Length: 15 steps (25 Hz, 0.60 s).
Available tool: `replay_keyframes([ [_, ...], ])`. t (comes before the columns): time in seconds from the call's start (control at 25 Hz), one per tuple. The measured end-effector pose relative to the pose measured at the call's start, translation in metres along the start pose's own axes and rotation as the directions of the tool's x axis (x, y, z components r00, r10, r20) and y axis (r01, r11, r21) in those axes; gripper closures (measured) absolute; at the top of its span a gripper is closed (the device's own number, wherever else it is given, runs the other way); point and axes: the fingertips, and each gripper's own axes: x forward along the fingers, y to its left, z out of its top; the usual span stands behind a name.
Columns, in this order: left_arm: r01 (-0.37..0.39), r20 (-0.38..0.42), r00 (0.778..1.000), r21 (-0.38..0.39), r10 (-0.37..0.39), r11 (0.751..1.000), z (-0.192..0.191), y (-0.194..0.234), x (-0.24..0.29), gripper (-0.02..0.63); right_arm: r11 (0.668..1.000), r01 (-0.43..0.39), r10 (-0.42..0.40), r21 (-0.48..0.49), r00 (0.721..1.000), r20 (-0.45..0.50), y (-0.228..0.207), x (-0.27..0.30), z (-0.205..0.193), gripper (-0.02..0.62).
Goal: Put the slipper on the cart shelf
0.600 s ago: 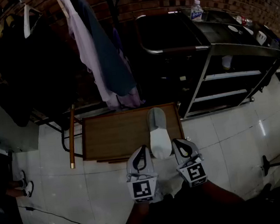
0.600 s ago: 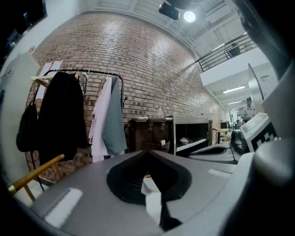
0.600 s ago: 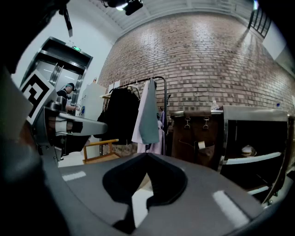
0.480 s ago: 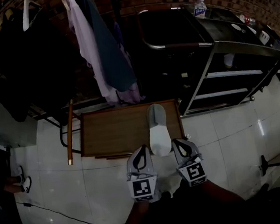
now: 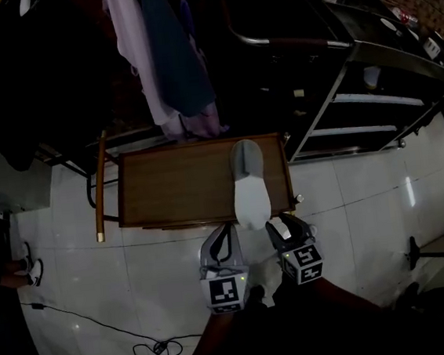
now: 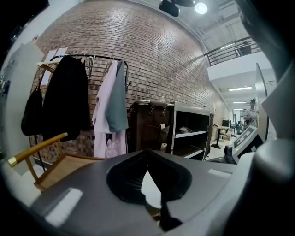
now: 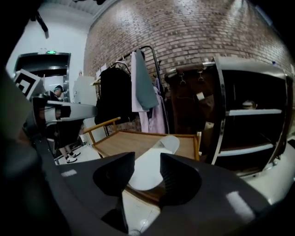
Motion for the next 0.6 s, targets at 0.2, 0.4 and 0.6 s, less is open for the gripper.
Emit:
replay_keyframes([
  [0.2,-0.008,-0.031,0.999,0.021,0.008,1.0,-0.012,0.001,-0.006,0.591,0.953,0.005,0.022,0.304,0.996,-0.084,-0.01,0.012,-0.044,0.396],
  [0.4,-0.009,-0.023,1.0,0.025,0.009,1.0,-0.01,-0.002,-0.009,0.591,0.744,0.036,0.066,0.667,0.99,-0.127,-0.014,0.027,-0.083,0.359],
  [0.6,-0.015,-0.01,1.0,0.026,0.015,1.0,-0.002,0.0,-0.012,0.591,0.603,0.035,0.082,0.797,0.991,-0.105,-0.013,0.047,-0.094,0.36],
])
